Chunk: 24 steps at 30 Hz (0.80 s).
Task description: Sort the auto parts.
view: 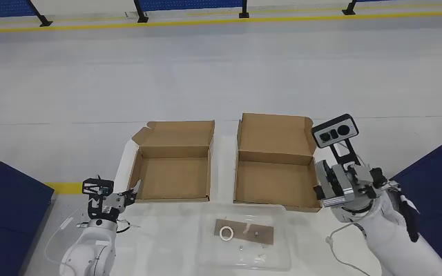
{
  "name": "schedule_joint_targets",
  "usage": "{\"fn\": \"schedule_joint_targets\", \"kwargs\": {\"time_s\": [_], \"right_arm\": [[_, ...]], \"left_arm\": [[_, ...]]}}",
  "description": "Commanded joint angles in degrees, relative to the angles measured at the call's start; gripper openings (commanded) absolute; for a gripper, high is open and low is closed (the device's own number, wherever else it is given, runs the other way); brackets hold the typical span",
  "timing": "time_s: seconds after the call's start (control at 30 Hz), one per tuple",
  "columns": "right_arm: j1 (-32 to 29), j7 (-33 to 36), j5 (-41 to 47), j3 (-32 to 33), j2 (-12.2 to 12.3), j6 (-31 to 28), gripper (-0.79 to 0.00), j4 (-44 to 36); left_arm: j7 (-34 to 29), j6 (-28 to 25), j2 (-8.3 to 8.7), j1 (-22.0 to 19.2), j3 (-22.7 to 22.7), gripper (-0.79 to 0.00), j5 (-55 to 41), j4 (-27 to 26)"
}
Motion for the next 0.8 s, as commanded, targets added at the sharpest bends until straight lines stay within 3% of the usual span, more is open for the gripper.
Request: {"fn": "schedule_joint_targets", "kwargs": {"time_s": [0.0,0.33,0.77], "right_arm": [[-0.3,0.4,1.8,0.2,-0.4,0.2,-0.785,0.0],[-1.3,1.1,4.4,1.4,-2.3,1.4,-0.785,0.1],[-2.0,-1.0,-7.0,4.6,-3.5,3.9,-0.785,-0.1]], "left_arm": [[0.0,0.0,0.0,0.0,0.0,0.0,0.0,0.0],[0.0,0.0,0.0,0.0,0.0,0.0,0.0,0.0],[0.0,0.0,0.0,0.0,0.0,0.0,0.0,0.0]]}}
